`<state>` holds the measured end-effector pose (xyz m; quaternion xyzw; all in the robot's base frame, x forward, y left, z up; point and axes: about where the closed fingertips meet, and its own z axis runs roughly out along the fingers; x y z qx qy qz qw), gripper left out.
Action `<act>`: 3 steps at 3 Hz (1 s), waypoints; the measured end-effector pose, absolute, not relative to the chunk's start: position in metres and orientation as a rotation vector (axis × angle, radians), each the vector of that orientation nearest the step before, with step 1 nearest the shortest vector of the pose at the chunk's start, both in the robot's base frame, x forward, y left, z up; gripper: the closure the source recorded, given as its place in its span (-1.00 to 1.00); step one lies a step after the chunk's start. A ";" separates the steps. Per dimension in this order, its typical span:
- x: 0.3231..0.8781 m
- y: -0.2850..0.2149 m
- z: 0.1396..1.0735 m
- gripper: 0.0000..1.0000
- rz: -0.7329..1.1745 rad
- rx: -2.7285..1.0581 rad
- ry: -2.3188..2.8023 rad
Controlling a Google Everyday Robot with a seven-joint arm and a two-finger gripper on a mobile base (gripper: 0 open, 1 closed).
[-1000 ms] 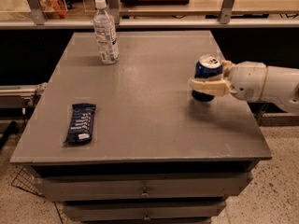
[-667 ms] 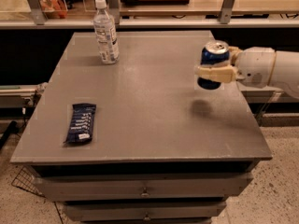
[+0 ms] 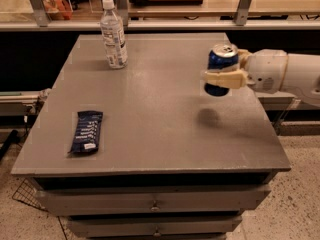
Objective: Move pepsi can near rxbar blueberry
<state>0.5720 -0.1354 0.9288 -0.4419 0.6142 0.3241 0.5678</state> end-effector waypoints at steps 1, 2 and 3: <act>0.548 -0.091 0.919 1.00 0.844 -1.066 1.403; 0.513 -0.035 0.908 1.00 0.958 -1.088 1.348; 0.495 0.000 0.906 1.00 1.035 -1.099 1.296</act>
Offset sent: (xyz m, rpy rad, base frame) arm -0.0900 0.1415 -0.0299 0.1432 0.0501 0.2346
